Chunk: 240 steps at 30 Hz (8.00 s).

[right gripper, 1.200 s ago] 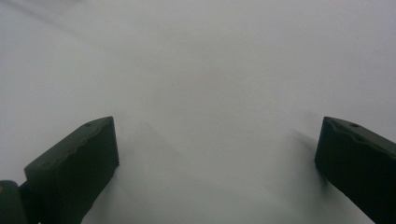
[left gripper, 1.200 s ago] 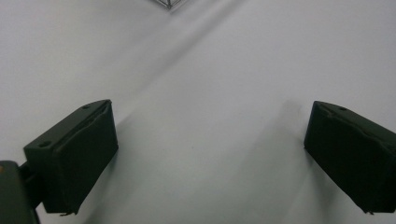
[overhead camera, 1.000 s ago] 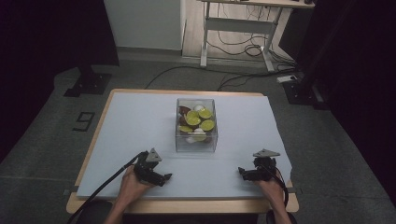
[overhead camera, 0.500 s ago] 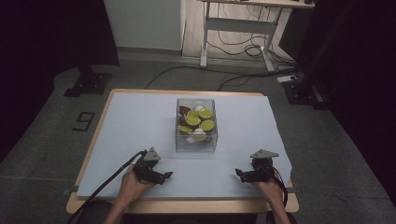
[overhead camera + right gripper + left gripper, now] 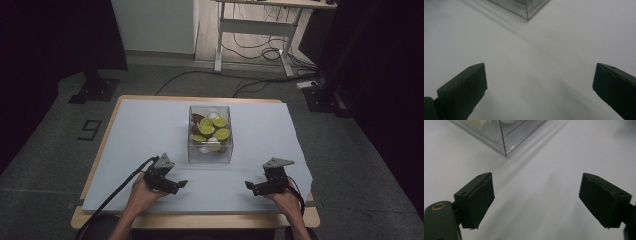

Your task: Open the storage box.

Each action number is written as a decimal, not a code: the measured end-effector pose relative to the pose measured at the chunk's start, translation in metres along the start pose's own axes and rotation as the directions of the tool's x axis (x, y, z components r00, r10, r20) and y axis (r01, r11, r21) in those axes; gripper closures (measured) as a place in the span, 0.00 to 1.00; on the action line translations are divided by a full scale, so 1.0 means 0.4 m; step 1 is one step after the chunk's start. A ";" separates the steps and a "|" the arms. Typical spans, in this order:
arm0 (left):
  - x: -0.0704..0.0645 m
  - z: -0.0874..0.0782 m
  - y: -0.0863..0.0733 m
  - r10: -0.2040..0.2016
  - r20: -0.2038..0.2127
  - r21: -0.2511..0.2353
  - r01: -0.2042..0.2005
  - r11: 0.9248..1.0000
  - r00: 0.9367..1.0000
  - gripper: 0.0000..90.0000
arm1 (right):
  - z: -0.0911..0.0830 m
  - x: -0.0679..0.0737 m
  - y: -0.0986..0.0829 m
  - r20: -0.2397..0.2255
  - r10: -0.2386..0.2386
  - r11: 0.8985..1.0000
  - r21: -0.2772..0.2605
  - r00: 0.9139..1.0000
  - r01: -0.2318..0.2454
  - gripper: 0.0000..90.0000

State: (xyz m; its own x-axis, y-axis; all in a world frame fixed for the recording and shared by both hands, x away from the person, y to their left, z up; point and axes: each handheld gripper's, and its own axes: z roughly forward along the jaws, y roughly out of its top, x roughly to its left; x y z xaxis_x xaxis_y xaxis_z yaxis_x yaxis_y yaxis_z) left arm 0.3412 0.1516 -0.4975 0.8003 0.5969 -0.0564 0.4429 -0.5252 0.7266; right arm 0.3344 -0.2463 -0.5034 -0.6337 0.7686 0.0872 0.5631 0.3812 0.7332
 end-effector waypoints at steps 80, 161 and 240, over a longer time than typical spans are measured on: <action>0.006 0.102 0.196 -0.017 -0.039 -0.129 0.012 0.992 0.999 0.84 | 0.150 0.107 0.251 -0.071 -0.041 0.989 -0.146 0.997 0.030 0.93; -0.181 0.001 0.082 0.043 0.021 -0.122 -0.040 0.992 0.999 0.89 | 0.013 0.254 0.119 -0.133 -0.146 0.985 -0.113 0.980 0.132 0.91; 0.008 -0.038 -0.081 -0.069 -0.162 -0.053 0.061 0.997 0.984 0.47 | -0.047 0.034 0.053 0.025 -0.066 0.998 0.005 0.997 0.066 0.58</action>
State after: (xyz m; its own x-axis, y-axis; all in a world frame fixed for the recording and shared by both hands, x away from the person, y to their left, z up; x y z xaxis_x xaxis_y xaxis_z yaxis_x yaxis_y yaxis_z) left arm 0.3234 0.1797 -0.5108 0.6917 0.7222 0.0054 0.4688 -0.4547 0.7573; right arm 0.3278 -0.2377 -0.4740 -0.6559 0.7545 0.0213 0.5229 0.4339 0.7337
